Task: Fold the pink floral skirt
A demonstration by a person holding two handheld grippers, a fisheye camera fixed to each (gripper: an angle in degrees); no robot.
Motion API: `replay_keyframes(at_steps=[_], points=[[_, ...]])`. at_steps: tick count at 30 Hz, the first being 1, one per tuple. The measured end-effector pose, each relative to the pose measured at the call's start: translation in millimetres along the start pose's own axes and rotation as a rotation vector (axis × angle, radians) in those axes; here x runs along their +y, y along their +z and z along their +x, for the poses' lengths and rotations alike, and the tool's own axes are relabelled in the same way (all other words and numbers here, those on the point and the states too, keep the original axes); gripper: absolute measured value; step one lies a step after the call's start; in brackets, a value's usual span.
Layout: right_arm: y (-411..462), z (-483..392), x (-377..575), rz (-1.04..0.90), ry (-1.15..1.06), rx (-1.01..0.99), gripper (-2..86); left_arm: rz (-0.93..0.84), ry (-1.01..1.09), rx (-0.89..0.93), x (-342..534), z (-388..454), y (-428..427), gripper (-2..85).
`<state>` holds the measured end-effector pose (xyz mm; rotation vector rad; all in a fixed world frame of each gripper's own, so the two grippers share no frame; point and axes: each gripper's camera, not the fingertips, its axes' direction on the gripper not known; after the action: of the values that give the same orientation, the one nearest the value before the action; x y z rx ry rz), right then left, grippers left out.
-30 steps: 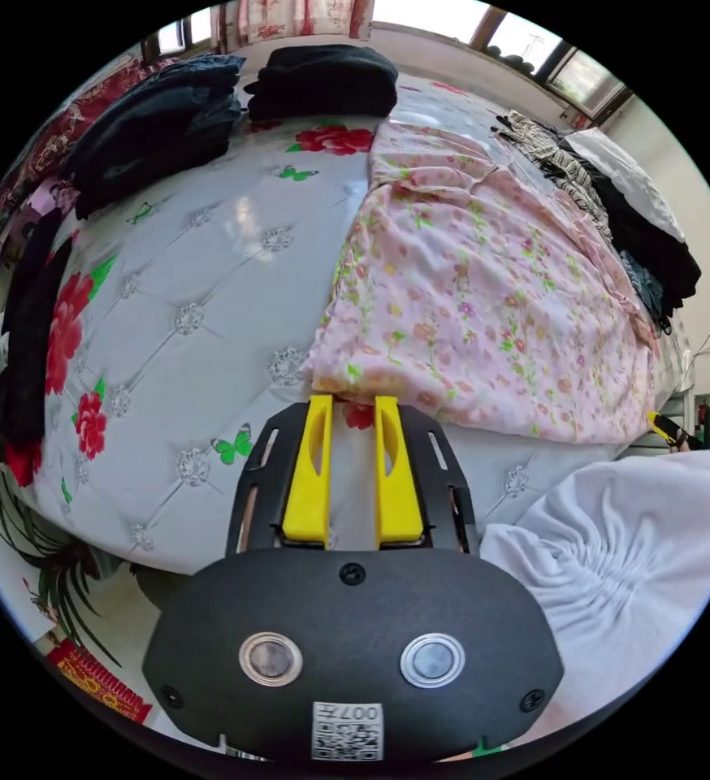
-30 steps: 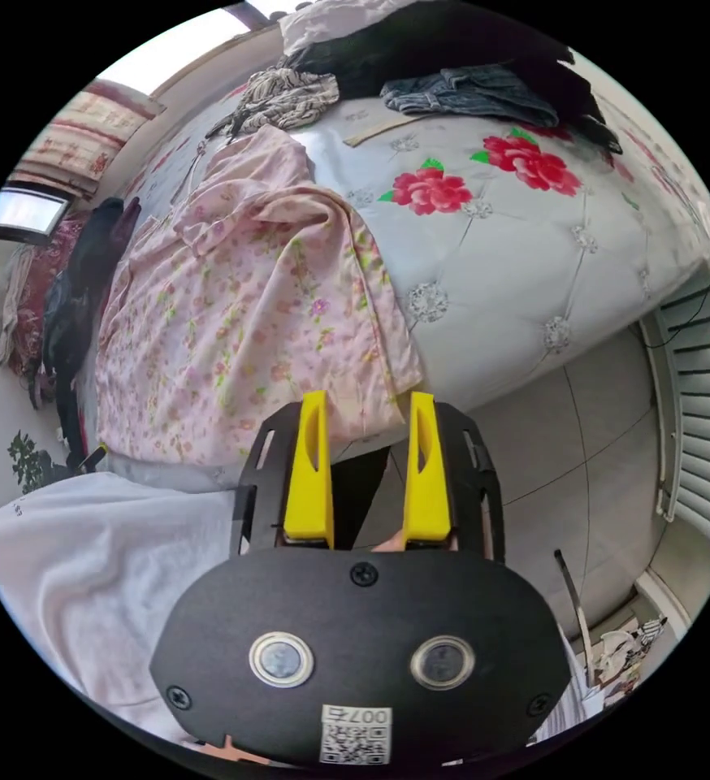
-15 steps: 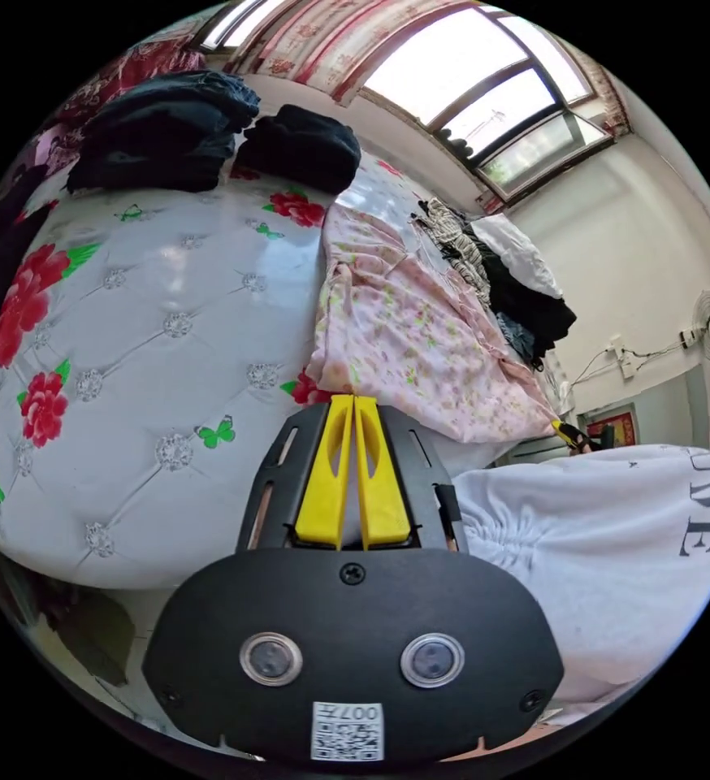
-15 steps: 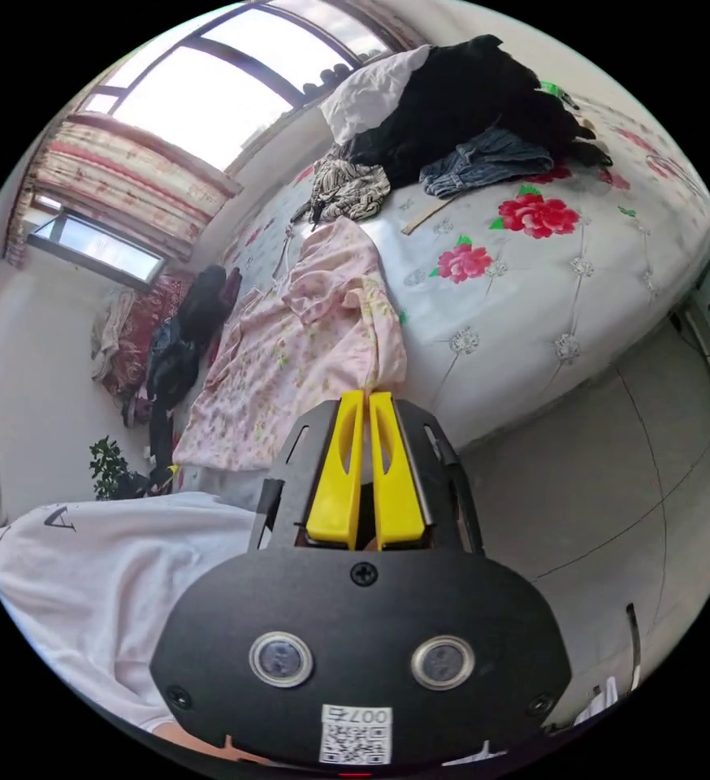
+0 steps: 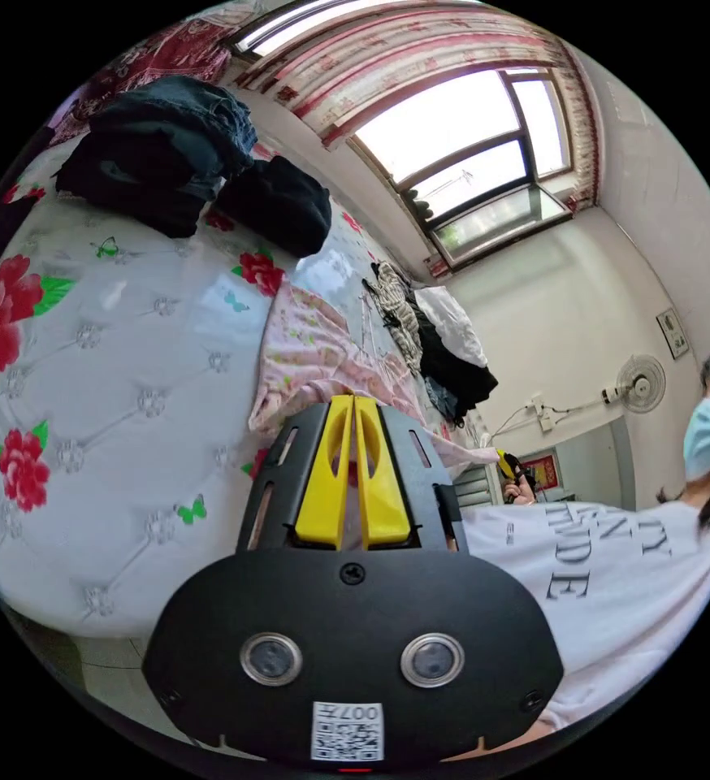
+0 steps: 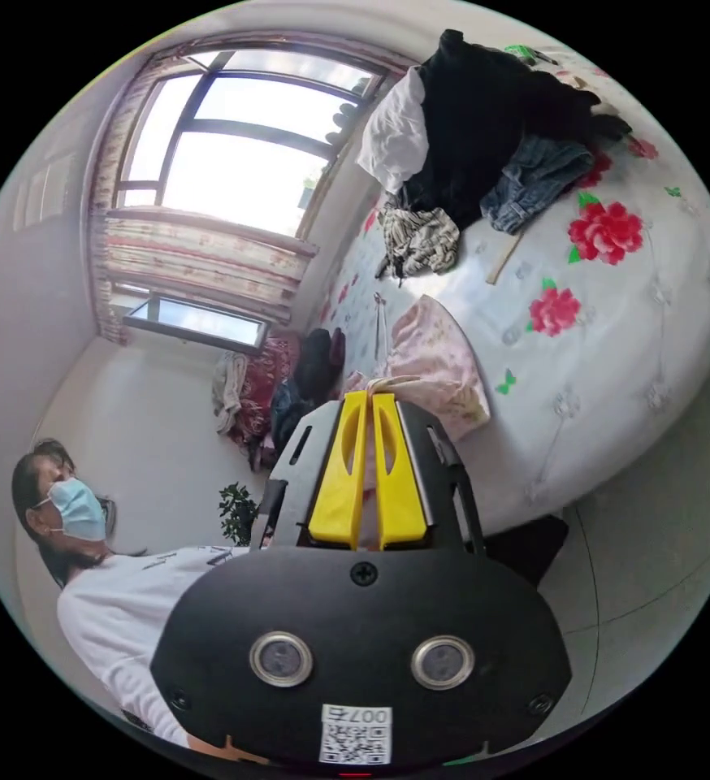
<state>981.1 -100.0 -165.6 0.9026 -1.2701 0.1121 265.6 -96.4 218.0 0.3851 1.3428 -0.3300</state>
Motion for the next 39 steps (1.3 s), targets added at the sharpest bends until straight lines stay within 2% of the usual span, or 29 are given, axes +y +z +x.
replay_keyframes(at_steps=[4, 6, 10, 13, 21, 29, 31, 34, 36, 37, 39], points=[[50.6, -22.7, -102.8, -0.004, -0.075, -0.002, 0.3, 0.024, 0.010, -0.066, -103.6, 2.1, 45.9, -0.7], [97.8, -22.9, -162.8, 0.023, -0.085, 0.092, 1.4, 0.071, -0.080, -0.099, -164.7, -4.9, 84.2, -0.1], [160.3, 18.4, -205.2, 0.038, -0.004, 0.243, 3.5, 0.151, -0.196, -0.145, -208.2, -13.9, 124.7, 3.8], [185.6, 64.3, -177.5, 0.013, 0.045, 0.243, 5.5, 0.135, -0.224, -0.224, -200.9, -19.9, 139.6, 5.0], [168.9, 181.9, 11.8, 0.030, 0.290, 0.210, 10.0, 0.075, -0.320, -0.413, -72.8, -38.7, 107.0, 6.9], [261.7, 200.9, 10.8, -0.008, 0.267, 0.178, 6.8, 0.030, -0.407, -0.364, -66.9, -57.0, 119.4, 8.7], [286.0, 183.6, -3.4, -0.001, 0.220, 0.190, 5.0, -0.001, -0.448, -0.371, -69.8, -65.9, 126.6, 8.2], [342.8, 105.4, -33.2, -0.049, -0.004, 0.198, 2.8, 0.027, -0.480, -0.367, -73.1, -69.2, 119.3, 7.2], [414.5, 4.2, -35.0, -0.165, -0.311, 0.176, 2.0, 0.024, -0.490, -0.363, -74.4, -69.3, 112.4, 6.6], [435.3, -22.6, -29.2, -0.201, -0.393, 0.167, 1.9, 0.025, -0.493, -0.354, -74.3, -69.0, 110.3, 6.6], [524.1, -119.0, 19.6, -0.378, -0.695, 0.109, 2.0, 0.057, -0.506, -0.323, -70.5, -65.2, 97.7, 6.7]])
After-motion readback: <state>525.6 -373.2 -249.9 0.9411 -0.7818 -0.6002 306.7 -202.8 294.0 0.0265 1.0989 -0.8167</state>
